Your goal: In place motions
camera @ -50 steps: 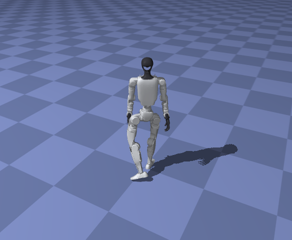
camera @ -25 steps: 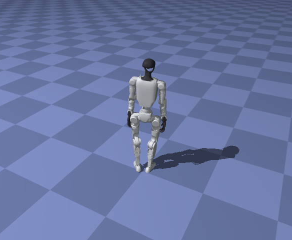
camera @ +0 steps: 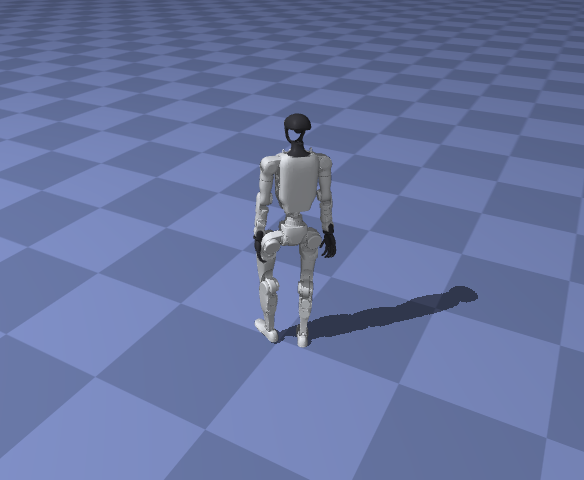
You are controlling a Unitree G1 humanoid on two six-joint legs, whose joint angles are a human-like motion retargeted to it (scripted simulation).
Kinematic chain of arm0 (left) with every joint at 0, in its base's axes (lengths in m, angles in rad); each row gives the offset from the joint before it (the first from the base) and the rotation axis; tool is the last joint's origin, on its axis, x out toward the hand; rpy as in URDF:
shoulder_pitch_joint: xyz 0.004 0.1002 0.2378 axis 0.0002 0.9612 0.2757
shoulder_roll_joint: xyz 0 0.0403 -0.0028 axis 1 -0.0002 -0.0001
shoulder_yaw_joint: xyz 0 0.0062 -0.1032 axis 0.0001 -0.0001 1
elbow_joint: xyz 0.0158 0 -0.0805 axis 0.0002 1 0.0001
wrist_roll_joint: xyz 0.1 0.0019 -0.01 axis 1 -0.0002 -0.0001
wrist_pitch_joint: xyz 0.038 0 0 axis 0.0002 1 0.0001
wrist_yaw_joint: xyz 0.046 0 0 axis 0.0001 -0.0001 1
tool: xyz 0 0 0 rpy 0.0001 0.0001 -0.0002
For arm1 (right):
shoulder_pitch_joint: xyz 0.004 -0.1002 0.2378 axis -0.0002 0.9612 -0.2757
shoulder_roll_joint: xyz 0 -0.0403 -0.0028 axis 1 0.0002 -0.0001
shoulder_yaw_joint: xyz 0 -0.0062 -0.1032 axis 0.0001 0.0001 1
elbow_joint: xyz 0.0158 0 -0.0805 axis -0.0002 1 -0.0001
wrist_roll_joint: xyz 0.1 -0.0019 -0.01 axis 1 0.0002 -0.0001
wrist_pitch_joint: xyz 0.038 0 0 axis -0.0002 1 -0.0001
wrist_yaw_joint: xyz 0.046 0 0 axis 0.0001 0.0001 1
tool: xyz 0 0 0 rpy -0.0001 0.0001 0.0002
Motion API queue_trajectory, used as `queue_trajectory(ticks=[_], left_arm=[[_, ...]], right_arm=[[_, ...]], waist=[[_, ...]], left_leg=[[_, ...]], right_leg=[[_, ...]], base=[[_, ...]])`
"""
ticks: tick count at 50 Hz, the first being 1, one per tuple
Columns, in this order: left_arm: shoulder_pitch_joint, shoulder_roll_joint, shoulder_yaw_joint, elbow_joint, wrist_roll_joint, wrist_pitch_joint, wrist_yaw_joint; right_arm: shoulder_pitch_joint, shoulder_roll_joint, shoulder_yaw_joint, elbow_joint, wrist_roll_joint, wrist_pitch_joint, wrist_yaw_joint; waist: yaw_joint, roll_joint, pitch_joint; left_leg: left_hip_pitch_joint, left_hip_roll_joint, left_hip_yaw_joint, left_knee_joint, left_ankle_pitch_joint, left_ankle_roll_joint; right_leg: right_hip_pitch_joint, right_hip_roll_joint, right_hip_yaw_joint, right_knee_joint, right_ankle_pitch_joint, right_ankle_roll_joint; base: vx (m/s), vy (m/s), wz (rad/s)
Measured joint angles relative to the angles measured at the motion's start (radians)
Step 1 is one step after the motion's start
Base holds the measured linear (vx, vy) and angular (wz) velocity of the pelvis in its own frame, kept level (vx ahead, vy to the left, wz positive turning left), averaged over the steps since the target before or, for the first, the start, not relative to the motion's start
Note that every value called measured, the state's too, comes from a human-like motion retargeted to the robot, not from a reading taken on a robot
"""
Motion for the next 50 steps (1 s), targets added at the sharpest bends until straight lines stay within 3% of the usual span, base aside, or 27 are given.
queue_trajectory(ticks=[4, 8, 10, 15, 19, 20, 23, 25, 27, 30, 34, 37, 38, 40, 41, 44, 50], left_arm=[[0.007, 0.0, -0.017, 0.015, -0.015, -0.02, -0.002], [0.001, 0.01, -0.029, 0.039, 0.013, -0.011, 0.029], [0.003, 0.014, -0.028, 0.055, 0.012, -0.01, 0.043], [0.014, 0.024, 0.018, 0.089, -0.015, -0.017, 0.051], [0.04, 0.029, 0.08, 0.121, -0.05, -0.022, 0.076], [0.048, 0.029, 0.091, 0.13, -0.057, -0.025, 0.082], [0.092, 0.025, 0.13, 0.143, -0.072, -0.016, 0.085], [0.118, 0.023, 0.147, 0.143, -0.074, 0.002, 0.08], [0.13, 0.023, 0.16, 0.143, -0.068, 0.012, 0.082], [0.129, 0.025, 0.161, 0.143, -0.052, 0.015, 0.069], [0.113, 0.019, 0.153, 0.143, -0.032, 0.014, 0.048], [0.09, 0.012, 0.155, 0.142, -0.025, 0.002, 0.023], [0.085, 0.012, 0.157, 0.138, -0.021, 0.004, 0.013], [0.074, 0.014, 0.154, 0.132, -0.013, 0.013, -0.005], [0.068, 0.016, 0.15, 0.129, -0.01, 0.018, -0.012], [0.053, 0.022, 0.135, 0.116, -0.003, 0.023, -0.034], [0.027, 0.042, 0.116, 0.073, 0.01, 0.009, -0.063]], right_arm=[[0.014, -0.019, -0.03, -0.004, -0.005, 0.007, -0.023], [0.035, -0.036, -0.055, 0.012, 0.024, 0.015, -0.023], [0.047, -0.041, -0.063, 0.024, 0.018, 0.026, -0.023], [0.053, -0.044, -0.055, 0.034, -0.027, 0.044, -0.032], [0.037, -0.032, -0.055, 0.015, -0.046, 0.037, -0.025], [0.034, -0.031, -0.058, 0.009, -0.049, 0.032, -0.021], [0.032, -0.03, -0.054, -0.019, -0.049, 0.021, -0.002], [0.028, -0.025, -0.049, -0.032, -0.037, 0.017, -0.005], [0.019, -0.018, -0.044, -0.039, -0.005, 0.001, -0.009], [0.016, -0.008, -0.042, -0.05, 0.009, -0.02, 0.026], [0.031, -0.007, -0.039, -0.049, 0.009, -0.023, 0.071], [0.032, -0.016, -0.025, -0.048, -0.003, -0.018, 0.074], [0.031, -0.018, -0.017, -0.047, -0.003, -0.016, 0.064], [0.029, -0.017, -0.009, -0.043, 0.007, -0.015, 0.04], [0.027, -0.013, -0.008, -0.04, 0.016, -0.015, 0.031], [0.023, -0.003, -0.01, -0.04, 0.038, -0.014, 0.029], [0.025, 0.011, 0.001, -0.05, 0.054, -0.015, 0.028]], waist=[[-0.052, 0.001, -0.023], [-0.079, -0.001, -0.041], [-0.076, -0.002, -0.057], [-0.031, -0.027, -0.086], [0.03, -0.017, -0.101], [0.042, -0.009, -0.106], [0.07, -0.001, -0.131], [0.07, -0.002, -0.143], [0.067, 0.0, -0.142], [0.069, 0.006, -0.127], [0.095, 0.064, -0.107], [0.08, 0.134, -0.097], [0.085, 0.135, -0.099], [0.077, 0.129, -0.098], [0.06, 0.123, -0.092], [0.017, 0.11, -0.081], [-0.064, 0.04, -0.057]], left_leg=[[0.013, 0.088, 0.383, -0.024, -0.124, -0.065], [0.078, 0.149, 0.792, -0.025, -0.153, -0.163], [0.113, 0.153, 0.929, -0.022, -0.145, -0.168], [0.111, 0.162, 0.818, 0.073, -0.113, -0.12], [0.153, 0.11, 0.746, -0.004, 0.007, -0.104], [0.164, 0.096, 0.731, -0.037, 0.015, -0.123], [0.148, 0.028, 0.64, -0.134, 0.033, -0.08], [0.144, 0.024, 0.671, -0.142, 0.038, -0.083], [0.128, 0.016, 0.585, -0.131, 0.021, -0.074], [0.118, 0.023, 0.528, -0.094, -0.01, -0.061], [0.141, 0.084, 0.48, -0.076, -0.029, -0.058], [0.153, 0.153, 0.445, -0.066, -0.032, -0.065], [0.154, 0.152, 0.451, -0.07, -0.032, -0.065], [0.155, 0.135, 0.433, -0.088, -0.024, -0.059], [0.157, 0.121, 0.408, -0.099, -0.017, -0.056], [0.149, 0.101, 0.34, -0.113, -0.006, -0.052], [0.146, 0.021, 0.209, -0.105, -0.012, -0.049]], right_leg=[[0.037, -0.022, -0.252, -0.046, -0.025, 0.013], [0.071, -0.031, -0.44, -0.069, -0.058, 0.032], [0.088, -0.028, -0.52, -0.078, -0.073, 0.047], [0.111, -0.046, -0.632, -0.077, -0.097, 0.083], [0.129, -0.024, -0.69, -0.067, -0.109, 0.112], [0.133, -0.011, -0.698, -0.065, -0.112, 0.118], [0.148, -0.002, -0.722, -0.057, -0.112, 0.145], [0.155, -0.008, -0.746, -0.044, -0.11, 0.162], [0.168, -0.013, -0.769, -0.025, -0.099, 0.171], [0.198, -0.021, -0.806, 0.017, -0.057, 0.165], [0.216, -0.042, -0.791, 0.181, 0.068, 0.083], [0.138, -0.124, -0.664, 0.484, 0.134, -0.02], [0.095, -0.148, -0.598, 0.559, 0.133, -0.028], [0.018, -0.163, -0.475, 0.642, 0.104, 0.009], [-0.033, -0.128, -0.367, 0.649, 0.081, 0.047], [-0.118, -0.018, -0.153, 0.553, 0.005, 0.104], [-0.123, 0.028, 0.019, 0.13, -0.066, 0.075]], base=[[0.01, 0.07, 3.16], [0.09, 0.13, 3.13], [0.22, 0.14, 2.84], [0.24, 0.13, 1.86], [0.25, 0.14, 0.97], [0.29, 0.13, 0.65], [0.39, 0.19, 0.61], [0.37, 0.18, 0.76], [0.31, 0.14, 0.91], [0.3, 0.13, 0.84], [0.32, 0.13, 0.69], [0.33, 0.12, 0.81], [0.26, 0.05, 0.44], [0.2, 0.0, 0.61], [0.14, -0.07, 1.1], [0.11, -0.14, 1.23], [0.1, -0.21, 1.25]])
